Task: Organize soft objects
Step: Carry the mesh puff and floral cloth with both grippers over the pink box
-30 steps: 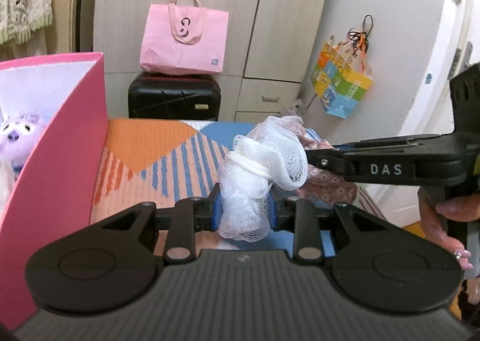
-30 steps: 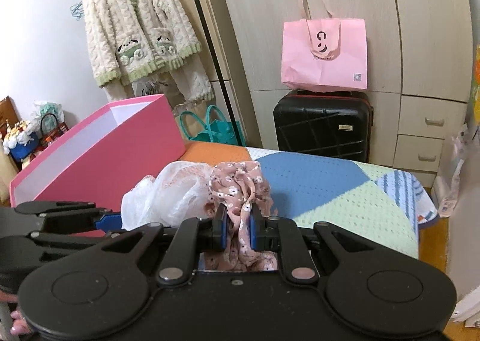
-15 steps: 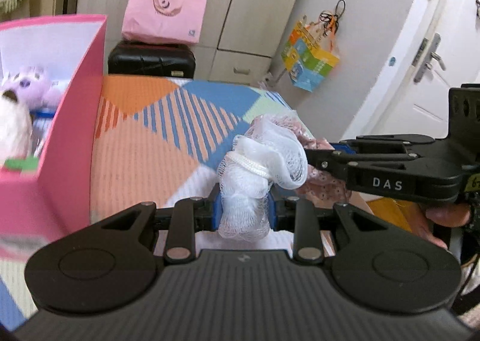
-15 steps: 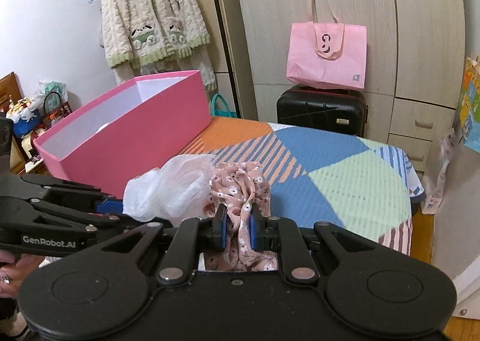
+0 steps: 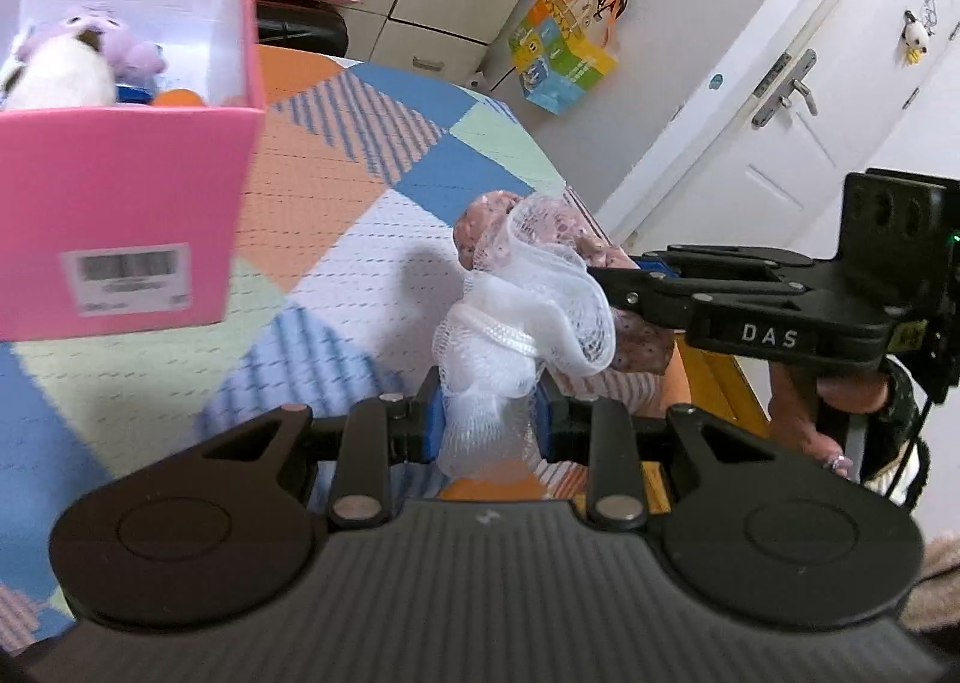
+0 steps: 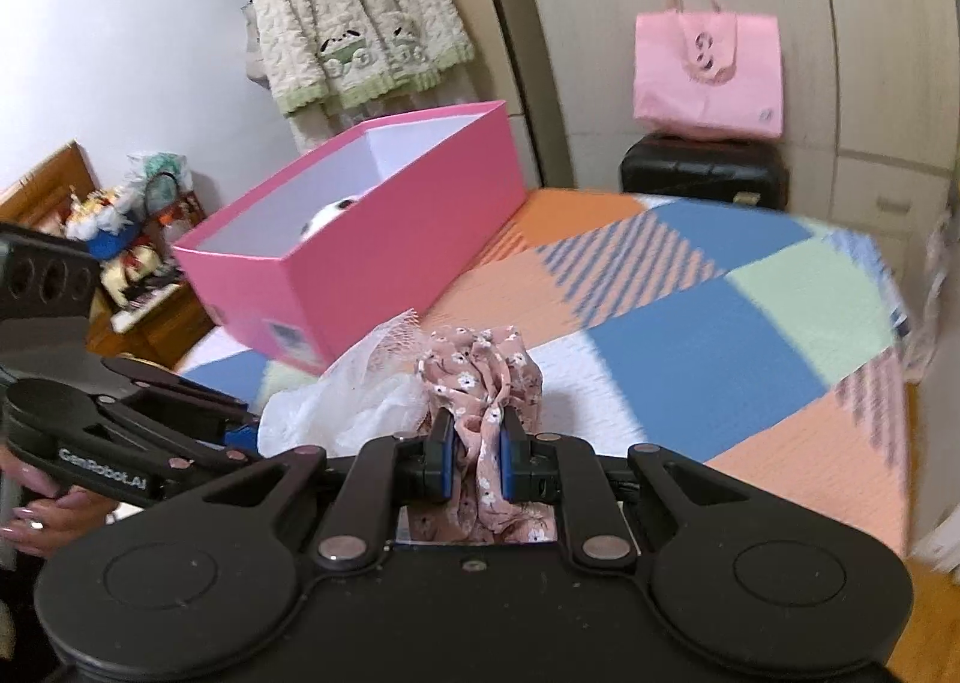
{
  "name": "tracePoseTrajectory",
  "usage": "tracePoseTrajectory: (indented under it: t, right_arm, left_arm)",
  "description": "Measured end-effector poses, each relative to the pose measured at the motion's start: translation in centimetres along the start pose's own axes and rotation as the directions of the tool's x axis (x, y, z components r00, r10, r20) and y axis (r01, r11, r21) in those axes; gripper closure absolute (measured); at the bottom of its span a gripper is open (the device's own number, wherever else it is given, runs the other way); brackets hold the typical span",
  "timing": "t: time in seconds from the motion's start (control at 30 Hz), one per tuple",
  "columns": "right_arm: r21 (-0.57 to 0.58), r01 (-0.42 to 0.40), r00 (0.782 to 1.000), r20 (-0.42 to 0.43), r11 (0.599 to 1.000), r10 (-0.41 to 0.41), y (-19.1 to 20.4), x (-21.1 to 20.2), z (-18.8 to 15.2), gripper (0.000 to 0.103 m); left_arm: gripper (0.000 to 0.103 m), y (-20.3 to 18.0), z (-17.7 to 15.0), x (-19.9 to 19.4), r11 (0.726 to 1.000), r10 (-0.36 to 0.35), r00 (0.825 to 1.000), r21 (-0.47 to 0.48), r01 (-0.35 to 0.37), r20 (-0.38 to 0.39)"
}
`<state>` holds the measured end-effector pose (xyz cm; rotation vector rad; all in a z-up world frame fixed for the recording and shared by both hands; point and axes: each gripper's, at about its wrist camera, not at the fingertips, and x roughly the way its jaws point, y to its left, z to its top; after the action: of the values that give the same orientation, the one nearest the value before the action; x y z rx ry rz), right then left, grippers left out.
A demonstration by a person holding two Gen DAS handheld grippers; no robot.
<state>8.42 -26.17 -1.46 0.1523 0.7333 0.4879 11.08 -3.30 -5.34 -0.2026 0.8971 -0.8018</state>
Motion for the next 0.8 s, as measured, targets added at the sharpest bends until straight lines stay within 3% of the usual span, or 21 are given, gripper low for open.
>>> tracePoseTrajectory:
  t: [0.23, 0.43, 0.5, 0.63, 0.8]
  right_arm:
    - [0.022, -0.103, 0.995, -0.004, 0.994, 0.104, 3.1, 0.7, 1.6, 0.085]
    - [-0.029, -0.139, 0.989, 0.043, 0.990, 0.140, 6.3, 1.8, 4.7, 0.084]
    - [-0.048, -0.131, 0.989, 0.069, 0.990, 0.134, 7.3, 2.4, 5.8, 0.084]
    - [-0.051, -0.128, 0.985, 0.108, 0.990, 0.133, 8.8, 3.9, 8.0, 0.083]
    - [-0.072, -0.113, 0.979, 0.162, 0.991, 0.123, 9.9, 5.8, 11.0, 0.082]
  left_arm:
    - [0.076, 1.2, 0.2, -4.4, 1.000, 0.006, 1.000, 0.020, -0.006, 0.020]
    - [0.076, 2.2, 1.9, -8.1, 0.997, 0.055, 0.993, 0.056, -0.061, 0.102]
    - [0.076, 2.4, 2.8, -9.2, 0.991, 0.111, 0.984, 0.057, -0.120, 0.142]
    - [0.075, 3.1, 5.2, -11.1, 0.986, 0.137, 0.974, 0.066, -0.151, 0.180]
    - [0.075, 4.6, 7.7, -12.1, 0.971, 0.199, 0.944, 0.075, -0.226, 0.263]
